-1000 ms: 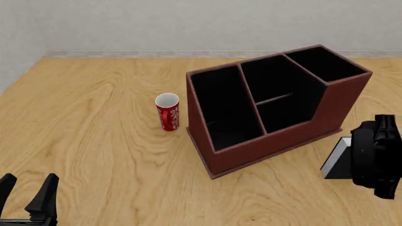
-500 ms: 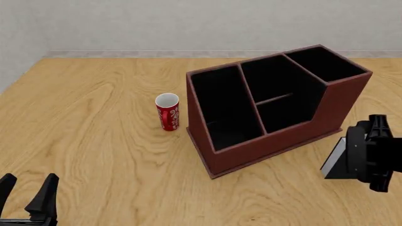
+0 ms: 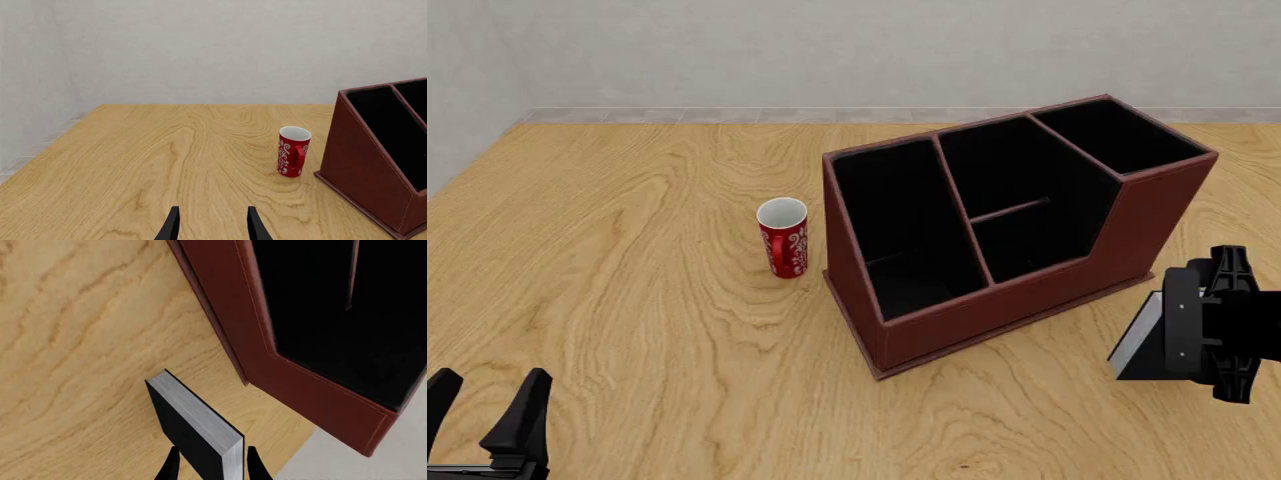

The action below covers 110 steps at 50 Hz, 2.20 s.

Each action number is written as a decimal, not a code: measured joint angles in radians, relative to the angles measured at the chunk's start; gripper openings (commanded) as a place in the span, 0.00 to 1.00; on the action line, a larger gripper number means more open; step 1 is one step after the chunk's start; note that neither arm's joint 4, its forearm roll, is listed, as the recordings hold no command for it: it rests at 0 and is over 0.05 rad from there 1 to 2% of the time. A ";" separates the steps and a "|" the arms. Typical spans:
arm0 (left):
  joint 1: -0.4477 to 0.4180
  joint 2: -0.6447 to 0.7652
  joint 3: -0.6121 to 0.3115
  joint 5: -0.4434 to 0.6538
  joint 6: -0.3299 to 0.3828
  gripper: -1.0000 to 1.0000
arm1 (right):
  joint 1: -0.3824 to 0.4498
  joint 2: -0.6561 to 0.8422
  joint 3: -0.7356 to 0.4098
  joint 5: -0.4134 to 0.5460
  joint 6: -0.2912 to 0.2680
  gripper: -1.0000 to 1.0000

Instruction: Pick up the book and place it in the left compartment of the caddy.

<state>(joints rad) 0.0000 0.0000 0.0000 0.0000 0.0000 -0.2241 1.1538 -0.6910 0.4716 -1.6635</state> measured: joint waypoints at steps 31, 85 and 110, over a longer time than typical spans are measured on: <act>0.000 0.000 0.000 0.000 0.000 1.00 | -0.011 0.107 -0.015 -0.059 -0.011 1.00; 0.000 0.000 0.000 0.000 0.000 1.00 | -0.016 -0.104 -0.041 0.163 -0.029 0.00; 0.000 0.000 0.000 0.000 0.000 1.00 | 0.018 -0.329 -0.110 0.430 0.046 0.00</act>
<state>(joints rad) 0.0000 0.0000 0.0000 0.0000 0.0000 -0.2060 0.8250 -0.8011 0.9018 -1.6178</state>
